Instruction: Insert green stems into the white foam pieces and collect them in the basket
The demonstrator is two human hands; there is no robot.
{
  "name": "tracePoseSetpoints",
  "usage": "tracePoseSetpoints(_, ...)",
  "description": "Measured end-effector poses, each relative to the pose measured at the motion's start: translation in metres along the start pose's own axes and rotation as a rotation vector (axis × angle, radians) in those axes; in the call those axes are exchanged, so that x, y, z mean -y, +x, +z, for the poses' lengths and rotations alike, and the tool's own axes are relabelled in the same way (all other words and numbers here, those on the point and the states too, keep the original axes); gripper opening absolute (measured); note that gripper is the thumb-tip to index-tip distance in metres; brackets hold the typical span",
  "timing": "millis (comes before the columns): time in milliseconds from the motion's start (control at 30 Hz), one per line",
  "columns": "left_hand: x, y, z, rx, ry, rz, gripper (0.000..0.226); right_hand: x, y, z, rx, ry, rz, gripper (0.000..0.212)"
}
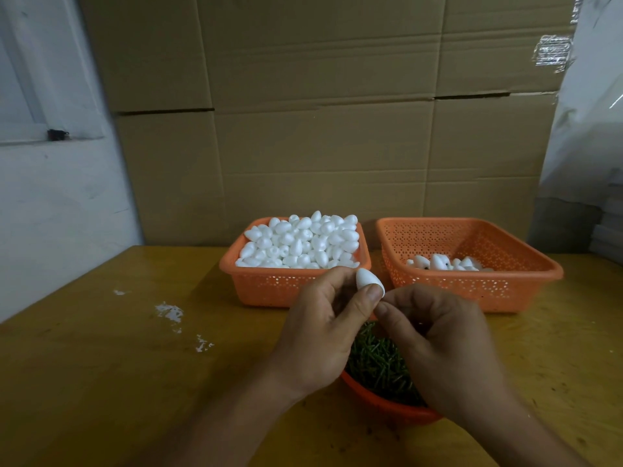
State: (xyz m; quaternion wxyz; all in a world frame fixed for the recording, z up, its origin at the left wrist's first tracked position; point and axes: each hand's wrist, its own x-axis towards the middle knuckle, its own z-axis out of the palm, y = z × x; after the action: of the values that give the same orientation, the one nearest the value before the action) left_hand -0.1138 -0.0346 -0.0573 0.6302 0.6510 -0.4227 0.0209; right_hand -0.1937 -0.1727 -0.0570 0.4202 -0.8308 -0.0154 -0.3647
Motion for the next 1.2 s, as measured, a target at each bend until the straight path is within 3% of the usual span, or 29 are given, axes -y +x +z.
tracePoseSetpoints(300,0.0,0.0,0.003,0.01,-0.039,-0.004,0.014,0.002,0.001,0.002,0.045,0.159,-0.028,0.017)
tracePoseSetpoints(433,0.002,-0.001,0.005,0.009,-0.064,-0.036,0.017,0.007,0.001,0.002,0.109,0.35,0.029,0.016)
tracePoseSetpoints(667,-0.002,-0.004,0.007,0.053,-0.149,-0.033,0.015,0.011,0.002,0.001,0.077,0.48,0.145,0.015)
tracePoseSetpoints(967,0.007,-0.008,0.009,0.06,0.083,-0.092,0.024,-0.047,0.067,-0.031,-0.173,-0.118,0.283,0.012)
tracePoseSetpoints(1067,0.008,-0.009,0.011,0.082,0.119,-0.087,0.02,-0.077,0.091,-0.041,-0.132,-0.353,0.354,0.012)
tracePoseSetpoints(1200,0.009,-0.009,0.011,0.089,0.136,-0.092,0.016,-0.103,0.116,-0.051,-0.051,-0.659,0.445,0.041)
